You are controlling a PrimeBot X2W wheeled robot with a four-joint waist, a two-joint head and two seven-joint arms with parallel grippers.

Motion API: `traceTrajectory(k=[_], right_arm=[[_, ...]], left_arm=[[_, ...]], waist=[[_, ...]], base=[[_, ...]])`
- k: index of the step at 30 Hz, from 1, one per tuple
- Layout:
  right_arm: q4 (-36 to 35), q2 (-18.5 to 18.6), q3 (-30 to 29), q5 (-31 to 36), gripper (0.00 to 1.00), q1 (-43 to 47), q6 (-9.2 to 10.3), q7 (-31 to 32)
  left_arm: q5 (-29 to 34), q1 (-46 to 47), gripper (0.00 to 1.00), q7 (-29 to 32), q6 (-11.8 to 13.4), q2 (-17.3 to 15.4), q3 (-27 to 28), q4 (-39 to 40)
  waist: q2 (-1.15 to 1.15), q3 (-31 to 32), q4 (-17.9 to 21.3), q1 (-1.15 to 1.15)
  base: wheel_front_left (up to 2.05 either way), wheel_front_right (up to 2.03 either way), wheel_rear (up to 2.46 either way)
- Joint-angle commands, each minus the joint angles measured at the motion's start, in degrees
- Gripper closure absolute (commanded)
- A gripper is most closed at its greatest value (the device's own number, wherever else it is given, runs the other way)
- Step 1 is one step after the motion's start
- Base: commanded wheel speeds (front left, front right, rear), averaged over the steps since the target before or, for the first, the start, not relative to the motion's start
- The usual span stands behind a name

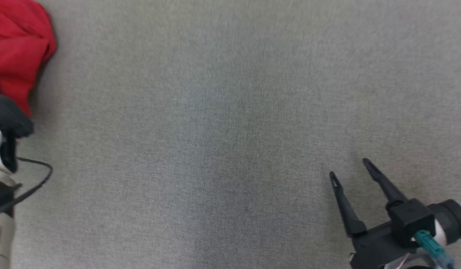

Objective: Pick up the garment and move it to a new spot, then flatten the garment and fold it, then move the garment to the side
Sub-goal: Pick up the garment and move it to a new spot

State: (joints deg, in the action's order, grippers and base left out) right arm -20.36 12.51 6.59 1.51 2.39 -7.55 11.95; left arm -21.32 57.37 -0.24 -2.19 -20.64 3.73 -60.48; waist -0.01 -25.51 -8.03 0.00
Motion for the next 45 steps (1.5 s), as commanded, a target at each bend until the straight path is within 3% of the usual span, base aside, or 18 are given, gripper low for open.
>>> traceTrajectory(k=[1, 9, 14, 19, 27, 34, 41, 45], right_arm=[[0.93, -0.58, 0.36, -0.25, 0.0, -0.43, 0.14, -0.8], [11.44, -5.72, 2.31, -1.8, 0.0, -2.1, 0.14, -6.77], [15.64, -7.61, 1.59, -2.43, 0.0, -0.34, 0.14, -8.73], [16.67, -8.47, 0.89, -2.29, 0.0, 0.47, 0.14, -9.6], [16.05, -8.97, 0.05, -1.77, 0.0, 0.86, 0.14, -9.01], [15.01, -8.98, 0.04, -1.52, 0.0, -0.31, 0.14, -8.54], [14.77, -8.71, 1.19, -2.14, 0.0, -1.35, 0.14, -8.37], [14.96, -8.81, 1.75, -2.56, 0.0, -1.61, 0.14, -8.52]], left_arm=[[0.61, 0.58, 1.0, -0.46, -0.22, -0.75, -0.48, 0.47], [4.04, 3.24, 1.0, 0.74, -2.41, -4.05, -5.0, 8.17], [6.19, 2.27, 1.0, 2.7, -3.8, -3.53, -9.16, 15.35], [4.8, 0.64, 1.0, 5.74, -4.26, -1.15, -11.43, 25.0], [3.24, -8.21, 1.0, 9.7, -3.07, 3.54, -14.67, 41.6], [0.29, -20.21, 1.0, 9.28, -1.32, 9.04, -17.15, 49.95], [1.04, -28.0, 1.0, 6.02, 0.49, 12.5, -20.14, 48.56], [3.22, -31.18, 1.0, 3.6, 0.99, 13.85, -23.26, 42.47]], waist=[[0.01, 4.76, 0.3, 0.0], [0.01, 18.02, 2.62, 0.0], [0.01, 25.96, 5.4, 0.0], [0.01, 29.2, 9.74, 0.0], [0.01, 28.99, 17.39, 0.0], [0.01, 26.85, 24.01, 0.0], [0.01, 24.88, 28.35, 0.0], [0.01, 23.77, 29.64, 0.0]], base=[[0.0, 0.0, 0.0], [0.0, 0.0, 0.0], [0.0, 0.0, 0.0], [0.0, 0.0, 0.0], [0.0, 0.0, 0.0], [0.0, 0.0, 0.0], [0.0, 0.0, 0.0], [0.0, 0.0, 0.0]])
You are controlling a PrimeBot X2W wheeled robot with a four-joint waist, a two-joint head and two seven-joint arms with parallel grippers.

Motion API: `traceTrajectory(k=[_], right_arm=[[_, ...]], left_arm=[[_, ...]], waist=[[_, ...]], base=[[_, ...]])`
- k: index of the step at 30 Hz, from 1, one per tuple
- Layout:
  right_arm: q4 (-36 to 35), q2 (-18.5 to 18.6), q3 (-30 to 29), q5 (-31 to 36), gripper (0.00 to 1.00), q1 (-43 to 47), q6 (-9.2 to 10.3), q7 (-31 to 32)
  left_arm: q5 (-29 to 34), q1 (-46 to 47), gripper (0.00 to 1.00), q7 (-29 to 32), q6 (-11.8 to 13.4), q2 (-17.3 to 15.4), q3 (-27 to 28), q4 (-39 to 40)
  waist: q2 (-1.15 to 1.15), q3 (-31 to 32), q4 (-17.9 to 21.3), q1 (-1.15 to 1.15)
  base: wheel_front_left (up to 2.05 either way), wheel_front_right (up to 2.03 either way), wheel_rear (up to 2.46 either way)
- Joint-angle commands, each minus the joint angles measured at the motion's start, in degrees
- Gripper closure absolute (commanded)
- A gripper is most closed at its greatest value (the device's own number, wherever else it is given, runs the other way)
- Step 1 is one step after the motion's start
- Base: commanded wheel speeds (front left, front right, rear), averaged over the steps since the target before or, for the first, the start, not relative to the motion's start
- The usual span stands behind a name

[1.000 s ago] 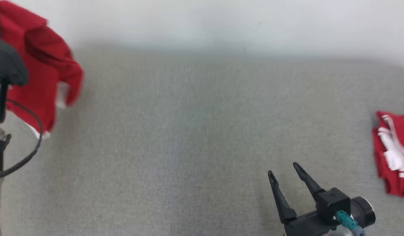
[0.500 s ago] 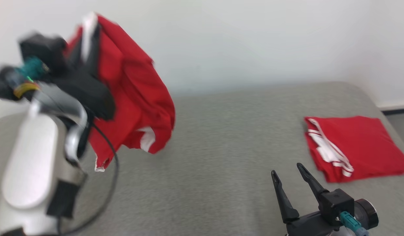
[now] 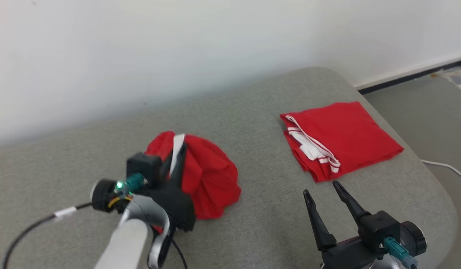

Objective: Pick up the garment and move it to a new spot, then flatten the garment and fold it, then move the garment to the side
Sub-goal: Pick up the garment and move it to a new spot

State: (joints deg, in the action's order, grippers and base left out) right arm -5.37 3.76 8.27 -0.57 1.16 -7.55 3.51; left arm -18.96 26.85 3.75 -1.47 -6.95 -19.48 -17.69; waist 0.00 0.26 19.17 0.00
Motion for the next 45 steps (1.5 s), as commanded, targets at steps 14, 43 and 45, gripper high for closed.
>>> traceTrajectory(k=[14, 43, 45], right_arm=[[1.67, -0.42, -2.64, -0.15, 0.0, 1.21, 0.14, -1.18], [10.65, 1.19, -5.81, -1.93, 0.0, 7.53, 0.14, -4.22], [11.04, 1.03, -5.74, -2.08, 0.0, 7.79, 0.14, -3.71]], left_arm=[[-1.09, -2.86, 0.0, -15.83, -0.18, 3.45, -3.36, -14.9], [8.35, -39.52, 0.0, -18.9, -0.67, -1.73, 16.76, 11.39], [8.67, -40.12, 0.0, -18.45, 0.06, -2.12, 16.97, 10.75]], waist=[[0.0, -0.75, -3.22, 0.0], [0.0, 7.08, -16.23, 0.0], [0.0, 7.49, -16.36, 0.0]], base=[[0.0, 0.0, 0.0], [0.0, 0.0, 0.0], [0.0, 0.0, 0.0]])
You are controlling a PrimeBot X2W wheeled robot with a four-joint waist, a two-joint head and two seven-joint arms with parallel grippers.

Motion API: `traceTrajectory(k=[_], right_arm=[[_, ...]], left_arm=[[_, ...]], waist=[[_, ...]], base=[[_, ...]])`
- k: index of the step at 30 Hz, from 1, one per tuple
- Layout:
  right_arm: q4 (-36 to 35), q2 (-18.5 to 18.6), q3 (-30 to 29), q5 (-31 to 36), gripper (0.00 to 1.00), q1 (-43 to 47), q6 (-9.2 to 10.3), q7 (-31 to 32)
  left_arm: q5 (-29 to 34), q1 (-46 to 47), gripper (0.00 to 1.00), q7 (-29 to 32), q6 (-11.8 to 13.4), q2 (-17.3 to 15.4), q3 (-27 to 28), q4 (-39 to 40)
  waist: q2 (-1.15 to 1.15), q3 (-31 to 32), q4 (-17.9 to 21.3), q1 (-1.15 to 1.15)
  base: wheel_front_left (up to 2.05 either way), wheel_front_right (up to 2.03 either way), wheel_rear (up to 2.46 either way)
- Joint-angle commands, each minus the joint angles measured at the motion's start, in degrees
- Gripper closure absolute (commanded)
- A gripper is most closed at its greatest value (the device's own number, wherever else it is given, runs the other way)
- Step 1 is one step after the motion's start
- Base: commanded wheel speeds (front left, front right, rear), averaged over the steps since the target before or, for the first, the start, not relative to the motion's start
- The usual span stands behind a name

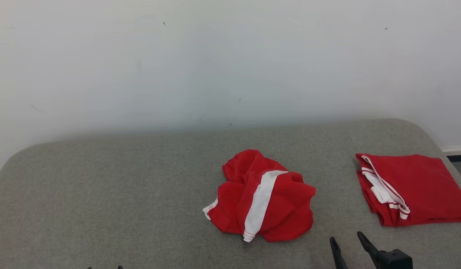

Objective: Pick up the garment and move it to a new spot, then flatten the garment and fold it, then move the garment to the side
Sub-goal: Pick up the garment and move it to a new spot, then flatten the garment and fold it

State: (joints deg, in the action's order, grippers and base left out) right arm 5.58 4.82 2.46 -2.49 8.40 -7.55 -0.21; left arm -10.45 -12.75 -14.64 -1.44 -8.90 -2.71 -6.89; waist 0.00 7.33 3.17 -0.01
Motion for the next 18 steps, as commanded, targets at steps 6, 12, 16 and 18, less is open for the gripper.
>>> traceTrajectory(k=[6, 12, 16, 18], right_arm=[[0.34, -0.29, -0.27, -0.49, 0.0, 1.01, 0.14, 1.39], [-0.03, -0.54, -0.82, -0.63, 0.0, 1.25, 0.14, 2.16], [-0.32, -0.68, -0.79, -0.69, 0.0, 1.17, 0.14, 2.47], [-0.42, -0.72, -0.76, -0.75, 0.0, 0.99, 0.14, 2.37]], left_arm=[[-0.98, -1.52, 0.0, 1.66, 0.18, -0.1, 0.06, -0.95], [-2.76, -1.5, 0.0, 4.45, -0.53, 0.45, -0.48, -0.95], [-2.54, -1.0, 0.0, 5.07, -0.03, 0.45, -0.87, -0.11], [-2.55, -0.89, 0.0, 5.43, 0.21, 0.36, -0.95, 0.23]], waist=[[0.0, 1.11, -0.79, 0.01], [0.0, 1.26, -1.07, 0.01], [0.0, 1.07, -1.11, 0.01], [0.0, 0.95, -1.07, 0.01]], base=[[0.0, 0.0, 0.0], [0.0, 0.0, 0.0], [0.0, 0.0, 0.0], [0.0, 0.0, 0.0]])
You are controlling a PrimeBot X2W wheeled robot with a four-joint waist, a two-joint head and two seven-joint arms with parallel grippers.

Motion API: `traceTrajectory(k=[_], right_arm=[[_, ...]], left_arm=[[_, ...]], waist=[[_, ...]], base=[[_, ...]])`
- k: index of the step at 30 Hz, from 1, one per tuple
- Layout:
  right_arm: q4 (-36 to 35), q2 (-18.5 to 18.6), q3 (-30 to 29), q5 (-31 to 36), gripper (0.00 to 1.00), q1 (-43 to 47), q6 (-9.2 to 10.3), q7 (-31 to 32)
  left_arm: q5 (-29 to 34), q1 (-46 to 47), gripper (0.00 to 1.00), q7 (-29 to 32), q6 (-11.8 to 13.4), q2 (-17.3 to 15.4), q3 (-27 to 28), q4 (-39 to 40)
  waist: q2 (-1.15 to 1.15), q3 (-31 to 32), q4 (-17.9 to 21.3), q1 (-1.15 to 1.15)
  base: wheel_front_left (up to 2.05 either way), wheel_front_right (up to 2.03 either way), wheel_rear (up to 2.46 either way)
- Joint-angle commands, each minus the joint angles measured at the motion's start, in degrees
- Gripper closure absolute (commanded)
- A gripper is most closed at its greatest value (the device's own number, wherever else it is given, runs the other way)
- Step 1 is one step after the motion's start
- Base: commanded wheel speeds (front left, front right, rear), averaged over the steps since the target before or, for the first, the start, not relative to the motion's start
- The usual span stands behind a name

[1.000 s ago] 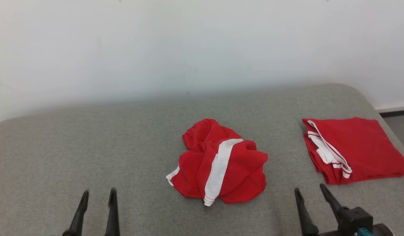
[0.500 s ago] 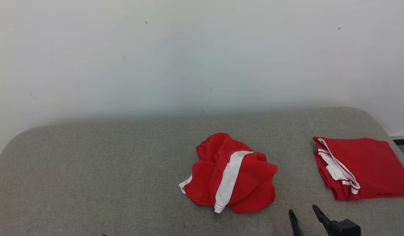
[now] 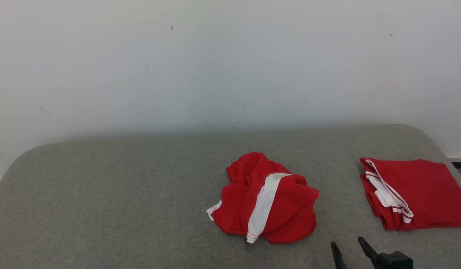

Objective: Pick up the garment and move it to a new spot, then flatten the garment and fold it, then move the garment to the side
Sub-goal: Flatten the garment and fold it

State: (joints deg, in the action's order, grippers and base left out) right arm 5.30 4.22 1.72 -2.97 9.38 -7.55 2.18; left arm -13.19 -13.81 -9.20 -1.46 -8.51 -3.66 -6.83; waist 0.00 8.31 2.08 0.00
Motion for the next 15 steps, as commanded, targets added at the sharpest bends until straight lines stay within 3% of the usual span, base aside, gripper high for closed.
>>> traceTrajectory(k=[1, 15], right_arm=[[-0.16, -0.15, -0.02, -0.26, 0.0, -0.06, 0.14, -0.12], [-0.48, -0.32, 0.08, -0.21, 0.0, -0.26, 0.15, -0.02]], left_arm=[[0.14, 0.15, 0.0, 0.09, 0.32, -0.08, -0.03, 0.35], [-0.45, 0.16, 0.0, 1.57, 0.85, 0.41, -1.56, 1.9]], waist=[[0.0, -0.07, 0.06, 0.0], [0.0, -1.07, 0.76, 0.0]], base=[[0.0, 0.0, 0.0], [0.0, 0.0, 0.0]])
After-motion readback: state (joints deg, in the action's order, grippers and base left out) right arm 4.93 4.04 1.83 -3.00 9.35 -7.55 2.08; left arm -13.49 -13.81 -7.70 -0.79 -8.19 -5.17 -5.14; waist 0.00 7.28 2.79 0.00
